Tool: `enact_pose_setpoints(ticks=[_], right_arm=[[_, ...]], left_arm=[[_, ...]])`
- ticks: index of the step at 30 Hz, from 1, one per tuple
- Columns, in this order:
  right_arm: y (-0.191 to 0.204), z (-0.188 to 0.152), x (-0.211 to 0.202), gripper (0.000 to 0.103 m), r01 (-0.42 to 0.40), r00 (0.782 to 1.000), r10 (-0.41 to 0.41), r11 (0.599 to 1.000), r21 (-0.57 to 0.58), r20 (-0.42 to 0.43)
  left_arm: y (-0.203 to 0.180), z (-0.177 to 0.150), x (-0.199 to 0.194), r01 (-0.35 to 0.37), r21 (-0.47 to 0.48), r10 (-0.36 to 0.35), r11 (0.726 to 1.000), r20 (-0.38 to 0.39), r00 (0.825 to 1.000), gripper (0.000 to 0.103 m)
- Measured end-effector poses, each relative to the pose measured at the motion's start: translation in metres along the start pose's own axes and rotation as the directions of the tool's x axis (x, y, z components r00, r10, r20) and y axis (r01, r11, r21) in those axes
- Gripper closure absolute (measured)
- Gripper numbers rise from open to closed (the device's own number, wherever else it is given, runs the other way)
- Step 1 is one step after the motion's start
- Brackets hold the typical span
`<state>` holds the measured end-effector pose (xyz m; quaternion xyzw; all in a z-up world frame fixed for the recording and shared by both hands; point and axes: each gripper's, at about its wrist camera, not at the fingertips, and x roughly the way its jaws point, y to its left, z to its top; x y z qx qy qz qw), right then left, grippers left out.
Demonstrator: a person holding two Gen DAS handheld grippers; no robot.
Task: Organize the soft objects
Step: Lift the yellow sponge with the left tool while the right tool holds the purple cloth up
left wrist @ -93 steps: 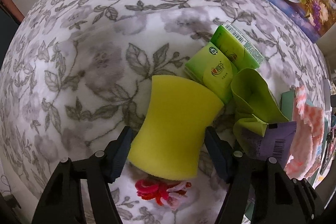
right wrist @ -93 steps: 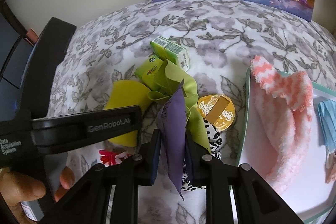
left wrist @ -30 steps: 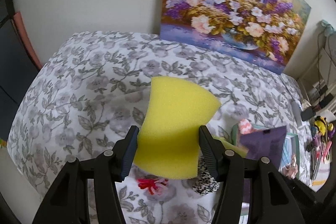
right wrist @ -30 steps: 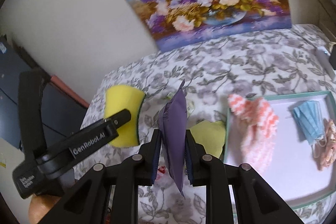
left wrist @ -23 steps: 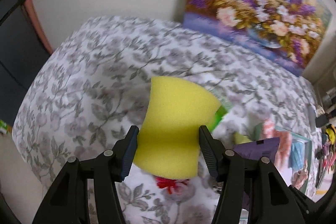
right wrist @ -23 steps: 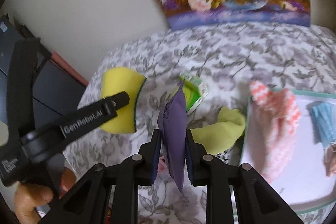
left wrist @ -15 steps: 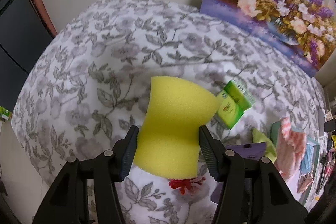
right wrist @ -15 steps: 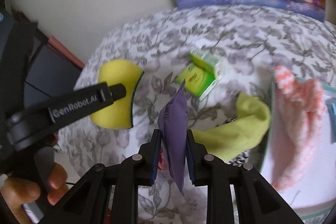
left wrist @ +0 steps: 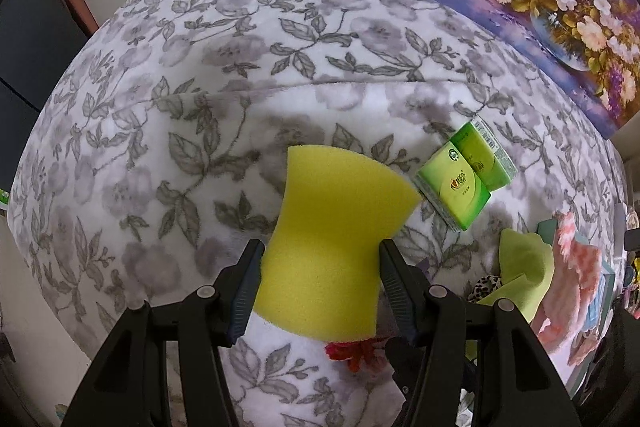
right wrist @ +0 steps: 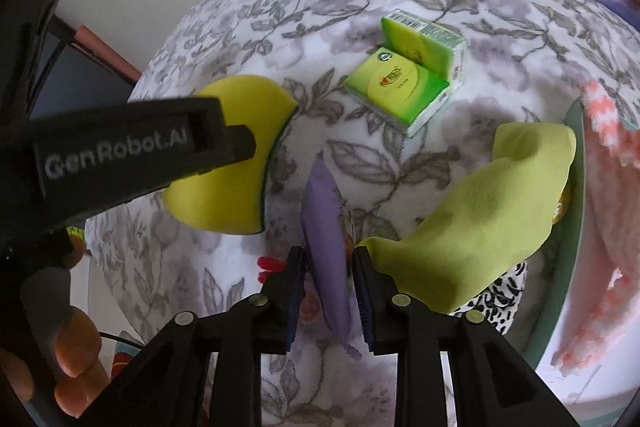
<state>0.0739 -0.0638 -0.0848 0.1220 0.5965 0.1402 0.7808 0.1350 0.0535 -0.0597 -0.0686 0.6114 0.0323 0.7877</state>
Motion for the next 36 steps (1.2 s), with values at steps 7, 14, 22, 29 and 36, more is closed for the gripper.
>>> enact_pose_setpoints(ticks=[7,14,22,29,36], right_arm=[[0.001,-0.001,0.002,0.077,0.015,1.0,-0.015,1.0,0.003,-0.003],[-0.002,0.004,-0.016,0.079,-0.002,0.999,0.001,1.0,0.019,0.043],[0.001,0.009,-0.061,0.079,-0.07,0.986,0.066,0.997,0.021,0.156],[0.0,0.012,-0.092,0.079,-0.118,0.967,0.107,0.992,0.033,0.23],[0.005,0.008,-0.067,0.079,-0.054,0.986,0.053,0.999,0.002,0.158]], left_arm=[[0.002,0.001,0.0,0.012,-0.009,-0.012,1.0,-0.002,1.0,0.043],[0.003,0.004,-0.013,0.023,-0.02,-0.022,1.0,0.041,0.999,0.043],[0.007,0.006,-0.033,0.04,-0.03,-0.036,0.999,0.101,0.994,0.043],[0.007,0.005,-0.045,0.044,-0.032,-0.04,0.998,0.136,0.99,0.043],[0.007,0.004,-0.042,0.035,-0.03,-0.031,0.999,0.124,0.992,0.043]])
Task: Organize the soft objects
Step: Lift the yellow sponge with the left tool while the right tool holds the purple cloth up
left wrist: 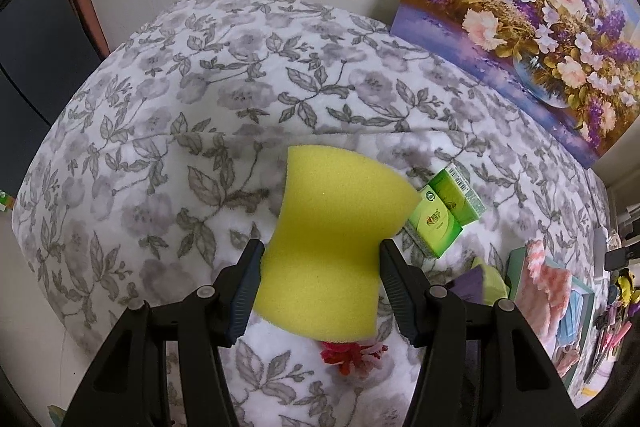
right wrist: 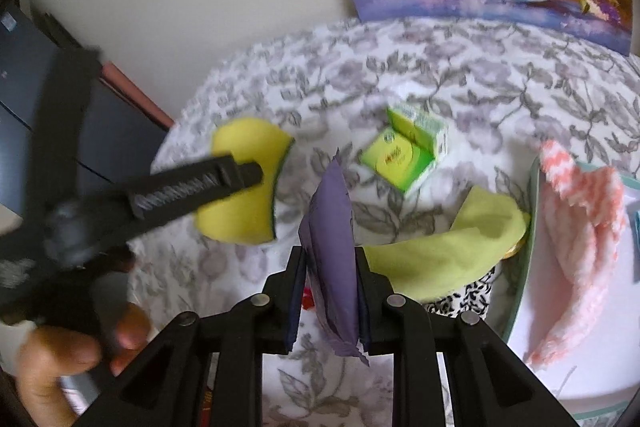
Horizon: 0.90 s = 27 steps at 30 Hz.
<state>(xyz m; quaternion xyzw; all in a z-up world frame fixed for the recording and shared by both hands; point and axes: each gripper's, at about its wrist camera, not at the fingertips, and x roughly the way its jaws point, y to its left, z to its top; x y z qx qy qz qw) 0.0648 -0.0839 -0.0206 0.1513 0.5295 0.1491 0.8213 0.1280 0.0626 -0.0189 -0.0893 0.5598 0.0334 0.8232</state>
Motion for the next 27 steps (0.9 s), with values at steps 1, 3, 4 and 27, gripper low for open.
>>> enact_pose_setpoints(ticks=[1,3,4,27], right_arm=[[-0.002,-0.001,0.005,0.079,0.006,1.0,-0.006,1.0,0.003,-0.012],[-0.007,-0.003,0.017,0.079,0.032,0.999,-0.031,0.999,0.004,-0.038],[-0.009,-0.004,0.023,0.079,0.046,0.998,-0.046,0.999,0.003,-0.052],[-0.029,-0.032,0.047,0.077,0.102,0.977,-0.096,0.994,0.023,-0.192]], left_arm=[[-0.001,0.0,0.002,-0.004,0.002,0.004,1.0,-0.005,1.0,0.043],[-0.002,-0.002,0.01,-0.013,0.012,0.013,1.0,-0.03,0.999,0.043],[-0.003,-0.003,0.013,-0.013,0.014,0.014,1.0,-0.04,0.999,0.043],[-0.011,-0.031,0.061,-0.027,0.041,0.034,0.999,-0.196,0.98,0.043]])
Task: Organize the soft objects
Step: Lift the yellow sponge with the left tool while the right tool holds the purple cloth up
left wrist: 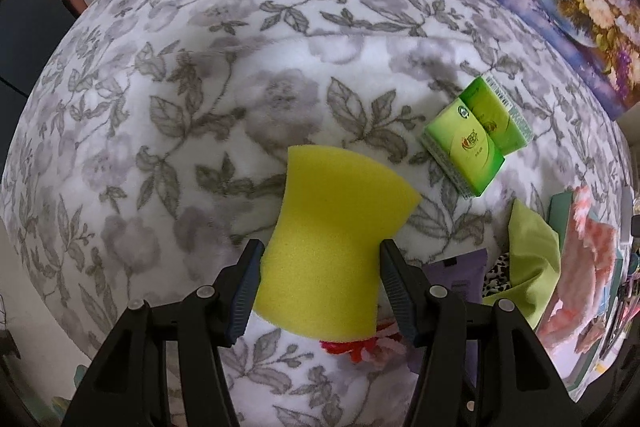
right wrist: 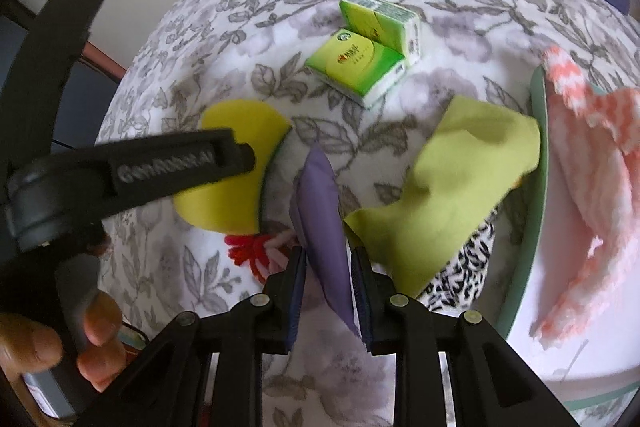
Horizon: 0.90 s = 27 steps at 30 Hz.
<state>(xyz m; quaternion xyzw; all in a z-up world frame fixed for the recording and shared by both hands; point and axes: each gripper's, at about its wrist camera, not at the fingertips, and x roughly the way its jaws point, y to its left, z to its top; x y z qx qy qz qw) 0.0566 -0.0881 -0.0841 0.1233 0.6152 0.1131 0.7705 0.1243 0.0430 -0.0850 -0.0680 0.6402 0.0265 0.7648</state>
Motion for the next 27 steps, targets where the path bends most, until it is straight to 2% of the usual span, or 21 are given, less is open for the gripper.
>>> enact_pose_setpoints(ticks=[9,13,19,22,27], right_arm=[[0.004,-0.013,-0.004,0.077,0.012,1.0,-0.012,1.0,0.0,-0.014],[0.01,-0.014,-0.001,0.08,0.022,1.0,-0.022,1.0,-0.017,-0.013],[0.01,-0.012,0.005,0.091,0.048,0.999,-0.048,0.999,-0.022,-0.011],[0.015,-0.011,-0.007,0.095,0.035,0.999,-0.034,0.999,-0.028,0.025],[0.024,-0.007,-0.035,0.096,-0.009,0.994,0.013,0.999,-0.034,0.11]], left_arm=[[0.017,-0.01,-0.022,0.015,-0.017,-0.014,1.0,0.057,0.998,0.043],[0.024,-0.015,-0.025,0.021,-0.02,-0.02,1.0,0.062,0.998,0.043],[0.025,-0.013,-0.019,0.031,-0.04,-0.029,0.999,0.047,0.998,0.043],[0.025,-0.013,-0.023,0.032,-0.041,-0.029,0.999,0.063,0.998,0.043],[0.024,-0.012,-0.032,0.029,-0.039,-0.025,0.999,0.094,0.995,0.043]])
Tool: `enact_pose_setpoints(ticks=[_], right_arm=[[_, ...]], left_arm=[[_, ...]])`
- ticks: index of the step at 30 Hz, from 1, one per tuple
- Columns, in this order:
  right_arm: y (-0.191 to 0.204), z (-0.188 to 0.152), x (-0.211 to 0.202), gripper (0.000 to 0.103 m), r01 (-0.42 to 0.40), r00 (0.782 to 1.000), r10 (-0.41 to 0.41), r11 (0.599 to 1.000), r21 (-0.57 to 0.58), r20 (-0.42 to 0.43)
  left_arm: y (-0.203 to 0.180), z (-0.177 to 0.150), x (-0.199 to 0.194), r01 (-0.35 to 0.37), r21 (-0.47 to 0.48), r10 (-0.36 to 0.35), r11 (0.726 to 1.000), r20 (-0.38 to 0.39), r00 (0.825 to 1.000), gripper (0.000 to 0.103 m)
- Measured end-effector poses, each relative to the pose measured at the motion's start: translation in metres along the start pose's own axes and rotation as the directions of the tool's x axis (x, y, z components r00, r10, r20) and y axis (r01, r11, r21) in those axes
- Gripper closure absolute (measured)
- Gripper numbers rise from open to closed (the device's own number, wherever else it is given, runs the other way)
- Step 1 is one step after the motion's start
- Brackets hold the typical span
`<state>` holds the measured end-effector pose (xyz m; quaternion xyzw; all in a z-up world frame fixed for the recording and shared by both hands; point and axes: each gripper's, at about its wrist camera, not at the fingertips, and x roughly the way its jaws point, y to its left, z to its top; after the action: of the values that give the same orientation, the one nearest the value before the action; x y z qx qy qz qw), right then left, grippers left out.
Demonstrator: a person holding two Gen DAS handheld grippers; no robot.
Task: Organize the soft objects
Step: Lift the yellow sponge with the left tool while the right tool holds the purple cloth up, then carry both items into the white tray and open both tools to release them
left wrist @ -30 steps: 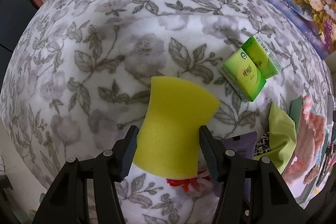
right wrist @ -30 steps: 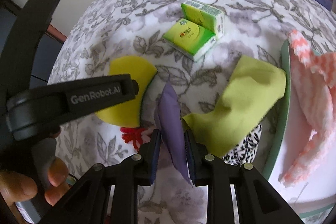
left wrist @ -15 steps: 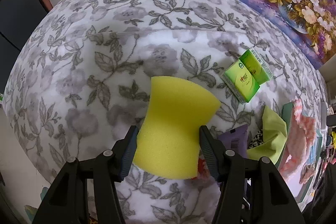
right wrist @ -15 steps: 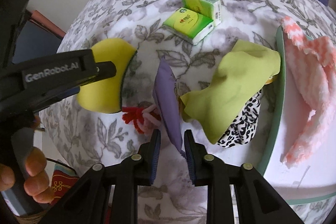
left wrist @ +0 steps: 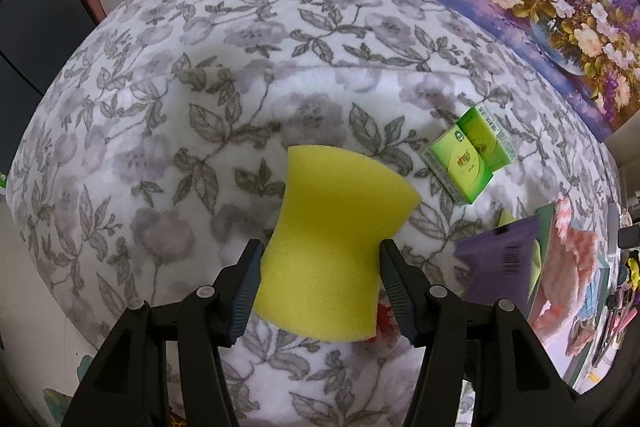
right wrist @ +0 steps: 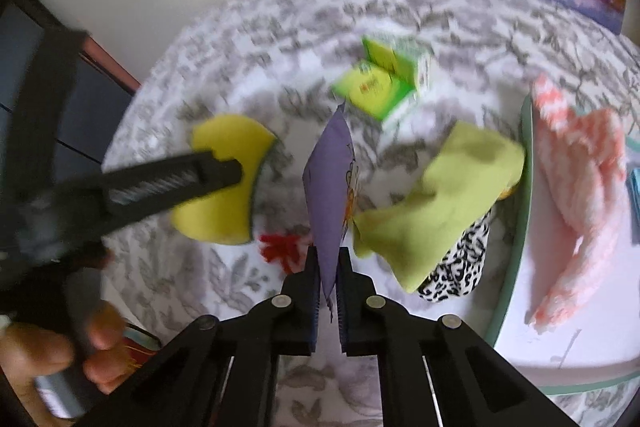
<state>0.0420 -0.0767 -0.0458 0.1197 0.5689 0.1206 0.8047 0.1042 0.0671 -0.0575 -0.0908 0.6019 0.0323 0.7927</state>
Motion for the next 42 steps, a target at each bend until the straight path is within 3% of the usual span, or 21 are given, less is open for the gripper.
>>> enact_pose_setpoints(ticks=[7,11,16,21,27,35,38,42], right_arm=[[0.002,0.007,-0.04,0.096,-0.054,0.992,0.053,0.999,0.007,0.115],[-0.004,0.01,-0.053,0.096,-0.028,0.986,0.024,0.999,0.019,0.164],[-0.033,0.012,-0.069,0.096,0.053,0.977,-0.071,0.994,0.095,0.199],[-0.076,0.007,-0.083,0.096,0.138,0.963,-0.177,0.971,0.195,0.201],[-0.139,-0.005,-0.1,0.096,0.212,0.943,-0.284,0.915,0.343,0.174],[-0.212,-0.034,-0.127,0.096,0.242,0.932,-0.34,0.839,0.487,0.123],[-0.225,-0.043,-0.131,0.095,0.245,0.935,-0.34,0.828,0.504,0.105],[-0.238,-0.053,-0.128,0.095,0.23,0.946,-0.314,0.821,0.522,0.076]], left_arm=[[0.0,0.004,-0.018,-0.006,-0.004,0.006,1.0,0.065,0.998,0.043],[-0.009,0.004,-0.031,-0.005,0.017,0.003,1.0,0.109,0.994,0.043],[-0.032,-0.002,-0.049,0.004,0.071,-0.016,0.997,0.168,0.986,0.043],[-0.075,-0.019,-0.062,0.036,0.184,-0.073,0.982,0.197,0.978,0.043],[-0.134,-0.048,-0.066,0.099,0.339,-0.159,0.936,0.153,0.975,0.043],[-0.204,-0.086,-0.053,0.237,0.466,-0.259,0.852,-0.019,0.966,0.042],[-0.225,-0.098,-0.046,0.263,0.497,-0.268,0.827,-0.062,0.961,0.041],[-0.249,-0.114,-0.027,0.244,0.538,-0.219,0.807,-0.111,0.969,0.041]])
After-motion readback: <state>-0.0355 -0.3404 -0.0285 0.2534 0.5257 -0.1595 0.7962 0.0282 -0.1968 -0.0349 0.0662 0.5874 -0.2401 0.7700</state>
